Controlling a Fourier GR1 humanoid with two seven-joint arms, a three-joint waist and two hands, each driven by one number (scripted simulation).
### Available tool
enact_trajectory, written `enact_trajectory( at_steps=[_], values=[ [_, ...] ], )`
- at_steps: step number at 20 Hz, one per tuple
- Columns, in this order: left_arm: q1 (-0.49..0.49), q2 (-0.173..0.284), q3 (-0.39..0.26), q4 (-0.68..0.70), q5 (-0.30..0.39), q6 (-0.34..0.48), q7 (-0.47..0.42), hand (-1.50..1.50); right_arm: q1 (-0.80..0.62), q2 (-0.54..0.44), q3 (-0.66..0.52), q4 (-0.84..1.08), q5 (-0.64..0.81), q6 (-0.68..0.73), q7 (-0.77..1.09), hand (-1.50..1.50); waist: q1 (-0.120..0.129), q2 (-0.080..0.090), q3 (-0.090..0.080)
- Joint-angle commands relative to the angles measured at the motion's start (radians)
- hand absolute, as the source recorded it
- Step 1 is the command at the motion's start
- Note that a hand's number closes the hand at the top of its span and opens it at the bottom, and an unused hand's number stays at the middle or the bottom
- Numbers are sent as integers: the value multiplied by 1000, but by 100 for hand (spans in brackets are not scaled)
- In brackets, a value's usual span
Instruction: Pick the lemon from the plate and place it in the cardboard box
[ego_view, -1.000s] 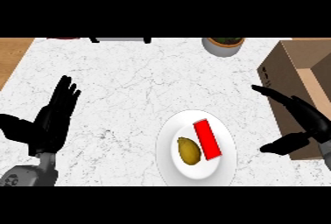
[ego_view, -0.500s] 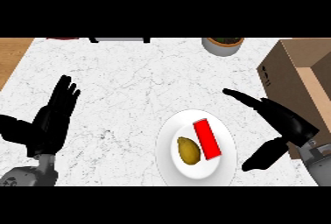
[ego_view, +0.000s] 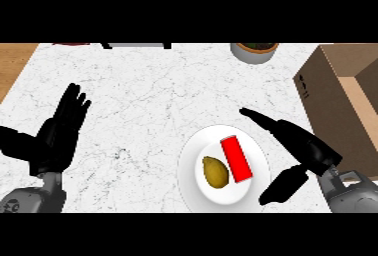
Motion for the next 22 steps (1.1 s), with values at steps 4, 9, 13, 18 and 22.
enact_trajectory(
  at_steps=[4,9,13,18,22],
  values=[
    [-1,-13,59,-61,-11,-19,66,0,18,120,-10,27,66,62,40,-150,1,0,0],
    [-5,-77,27,-27,-69,-21,38,0,71,207,29,78,209,12,-11,-150,-1,1,0],
    [43,-75,53,-89,-75,-53,56,0,-14,269,-30,147,241,44,8,-150,3,1,0],
    [-33,-91,96,49,-92,-94,10,0,49,322,-6,108,297,48,13,-150,-2,1,0],
    [10,-104,110,-10,-98,-109,35,0,147,311,-17,62,328,75,-34,-150,-3,0,0]
  ],
)
